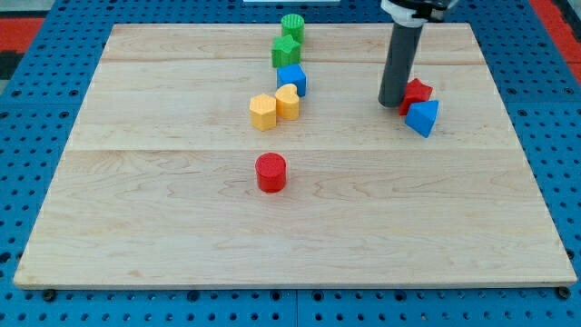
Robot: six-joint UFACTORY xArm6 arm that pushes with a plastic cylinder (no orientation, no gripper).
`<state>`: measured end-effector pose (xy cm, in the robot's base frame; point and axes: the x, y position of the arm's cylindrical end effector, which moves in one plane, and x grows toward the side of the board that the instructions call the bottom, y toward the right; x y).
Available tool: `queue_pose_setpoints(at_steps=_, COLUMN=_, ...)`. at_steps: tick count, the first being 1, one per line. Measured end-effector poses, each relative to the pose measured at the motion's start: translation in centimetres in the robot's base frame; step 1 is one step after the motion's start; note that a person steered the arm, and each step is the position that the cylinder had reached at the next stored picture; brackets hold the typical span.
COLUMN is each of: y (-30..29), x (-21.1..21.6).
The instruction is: Slide the yellow hexagon to the top of the yellow heart
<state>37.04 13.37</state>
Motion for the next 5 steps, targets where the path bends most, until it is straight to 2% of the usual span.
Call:
queue_pose_setpoints(at_steps=4, y=-15.6, x=6.2)
queue_pose_setpoints(at_steps=5, y=-20.0, x=3.5)
